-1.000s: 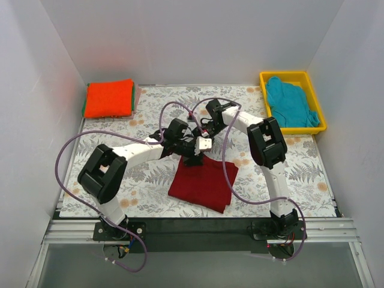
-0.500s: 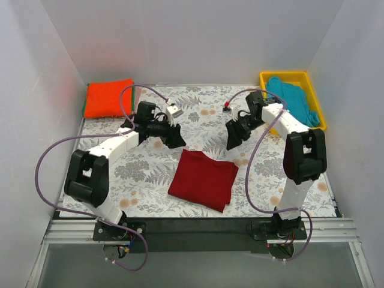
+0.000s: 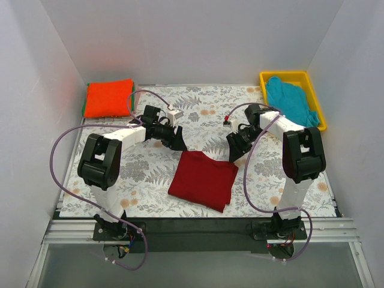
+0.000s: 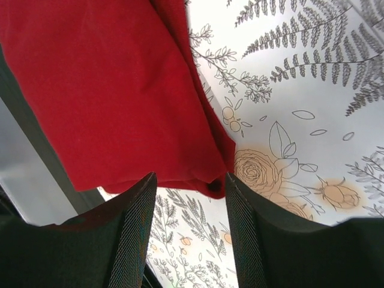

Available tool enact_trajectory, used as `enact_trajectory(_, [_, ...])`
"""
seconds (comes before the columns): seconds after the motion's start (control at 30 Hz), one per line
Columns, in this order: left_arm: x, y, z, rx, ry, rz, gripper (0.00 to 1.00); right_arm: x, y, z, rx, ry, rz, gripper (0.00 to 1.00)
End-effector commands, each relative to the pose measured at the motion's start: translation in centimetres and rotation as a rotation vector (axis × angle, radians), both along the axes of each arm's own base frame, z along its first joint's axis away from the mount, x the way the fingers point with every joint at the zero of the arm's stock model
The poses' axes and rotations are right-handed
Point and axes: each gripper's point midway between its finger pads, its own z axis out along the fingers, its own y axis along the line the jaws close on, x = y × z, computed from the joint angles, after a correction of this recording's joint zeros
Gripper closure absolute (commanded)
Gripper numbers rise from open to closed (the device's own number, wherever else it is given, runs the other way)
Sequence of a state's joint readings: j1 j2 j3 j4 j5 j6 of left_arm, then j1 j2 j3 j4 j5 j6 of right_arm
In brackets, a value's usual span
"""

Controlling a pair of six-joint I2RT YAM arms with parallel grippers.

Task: Fold and stack the t-shirts
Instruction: Fold the tshirt

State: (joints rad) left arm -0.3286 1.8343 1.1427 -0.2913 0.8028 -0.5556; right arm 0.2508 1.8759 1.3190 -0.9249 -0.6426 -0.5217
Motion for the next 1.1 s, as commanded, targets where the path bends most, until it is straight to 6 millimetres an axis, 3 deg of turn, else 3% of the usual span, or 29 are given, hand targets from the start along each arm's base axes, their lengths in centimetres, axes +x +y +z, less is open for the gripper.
enact_trajectory(0.0, [0.2, -0.7, 0.6, -0.036, 0.015, -0.015, 0.44, -0.6, 0.2, -1.1, 0.014, 0.050, -0.008, 0.44])
enact_trajectory(0.13, [0.1, -0.9, 0.3, -0.046, 0.036, -0.015, 0.44, -1.4, 0.7, -1.2, 0.050, 0.094, -0.011, 0.48])
enact_trajectory(0.33, [-0.1, -1.0, -0.4, -0.057, 0.063, -0.007, 0.53, -2.4, 0.8, -0.9, 0.063, 0.118, -0.018, 0.58])
enact_trajectory(0.37, [-0.2, -1.1, -0.3, -0.063, 0.068, -0.006, 0.55, -2.5, 0.7, -0.9, 0.063, 0.119, -0.018, 0.63])
enact_trajectory(0.43, [0.0, -1.2, -0.2, -0.073, 0.068, 0.002, 0.69, -2.7, 0.6, -0.7, 0.062, 0.115, -0.016, 0.75])
enact_trajectory(0.47, [0.1, -1.2, 0.0, -0.078, 0.065, 0.005, 0.74, -2.8, 0.5, -0.6, 0.057, 0.113, -0.015, 0.86])
enact_trajectory(0.53, [0.2, -1.3, 0.1, -0.083, 0.062, 0.010, 0.88, -2.6, 0.5, 0.3, 0.062, 0.088, -0.013, 0.90])
enact_trajectory(0.57, [0.3, -1.3, 0.2, -0.084, 0.061, 0.015, 0.94, -2.7, 0.5, 0.8, 0.063, 0.083, -0.015, 0.97])
enact_trajectory(0.63, [0.5, -1.3, 0.3, -0.089, 0.064, 0.026, 1.00, -2.7, 0.3, 1.9, 0.062, 0.055, -0.016, 0.99])
enact_trajectory(0.73, [0.9, -1.3, 0.1, -0.077, 0.064, 0.054, 1.00, -3.4, -1.0, 2.5, 0.030, 0.048, -0.022, 0.99])
enact_trajectory(0.9, [2.0, -1.0, -0.8, -0.042, 0.069, 0.111, 1.00, -5.2, -4.0, -0.7, -0.064, 0.095, -0.020, 0.99])
enact_trajectory(1.07, [3.1, -1.1, -1.7, -0.026, 0.086, 0.139, 1.00, -4.1, -4.4, -5.2, -0.120, 0.140, -0.047, 0.99])
